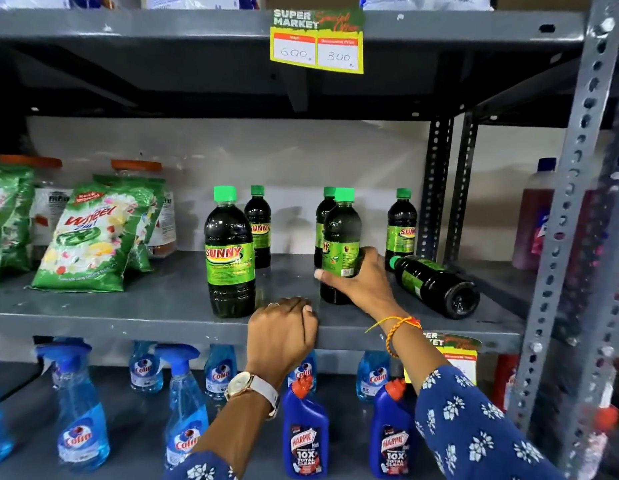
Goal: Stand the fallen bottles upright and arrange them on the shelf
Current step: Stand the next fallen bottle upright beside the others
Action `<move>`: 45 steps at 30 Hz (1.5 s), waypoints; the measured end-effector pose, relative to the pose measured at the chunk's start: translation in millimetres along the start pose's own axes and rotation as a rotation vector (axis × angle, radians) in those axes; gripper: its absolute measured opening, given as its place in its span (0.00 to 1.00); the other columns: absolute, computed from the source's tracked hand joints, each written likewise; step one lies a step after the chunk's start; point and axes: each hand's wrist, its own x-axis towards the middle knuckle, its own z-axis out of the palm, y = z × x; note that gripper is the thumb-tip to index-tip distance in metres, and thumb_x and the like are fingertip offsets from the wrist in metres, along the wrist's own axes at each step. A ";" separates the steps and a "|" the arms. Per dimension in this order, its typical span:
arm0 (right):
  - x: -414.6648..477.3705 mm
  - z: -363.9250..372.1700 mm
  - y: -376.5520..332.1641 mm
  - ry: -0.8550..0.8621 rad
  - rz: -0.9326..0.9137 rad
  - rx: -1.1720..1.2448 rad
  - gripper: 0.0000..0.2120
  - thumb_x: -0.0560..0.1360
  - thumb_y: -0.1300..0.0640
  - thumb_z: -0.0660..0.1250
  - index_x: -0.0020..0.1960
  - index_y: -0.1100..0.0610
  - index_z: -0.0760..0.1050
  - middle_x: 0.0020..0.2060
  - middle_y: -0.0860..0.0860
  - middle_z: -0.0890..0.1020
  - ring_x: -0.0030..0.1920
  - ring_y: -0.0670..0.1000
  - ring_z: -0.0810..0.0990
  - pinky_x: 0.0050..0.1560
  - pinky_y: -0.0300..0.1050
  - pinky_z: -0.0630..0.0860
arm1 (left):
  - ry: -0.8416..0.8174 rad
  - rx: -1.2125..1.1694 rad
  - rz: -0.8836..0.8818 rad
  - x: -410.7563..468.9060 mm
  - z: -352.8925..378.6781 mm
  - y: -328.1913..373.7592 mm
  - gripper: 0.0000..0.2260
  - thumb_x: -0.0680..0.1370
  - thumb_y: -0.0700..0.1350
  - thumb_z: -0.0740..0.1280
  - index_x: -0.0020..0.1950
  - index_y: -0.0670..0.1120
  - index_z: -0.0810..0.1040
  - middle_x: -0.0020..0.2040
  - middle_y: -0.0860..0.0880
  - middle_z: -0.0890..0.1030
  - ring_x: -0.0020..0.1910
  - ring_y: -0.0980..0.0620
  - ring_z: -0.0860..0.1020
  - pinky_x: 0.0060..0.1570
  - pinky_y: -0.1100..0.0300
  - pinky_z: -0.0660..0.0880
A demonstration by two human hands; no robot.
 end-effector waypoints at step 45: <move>-21.6 -23.2 -4.9 -0.221 0.042 0.273 0.19 0.61 0.58 0.78 0.51 0.53 0.79 0.45 0.49 0.84 0.45 0.43 0.81 0.43 0.31 0.75 | 0.016 -0.024 -0.009 -2.9 -2.4 2.7 0.16 0.73 0.46 0.52 0.34 0.46 0.78 0.33 0.47 0.83 0.29 0.45 0.78 0.32 0.57 0.73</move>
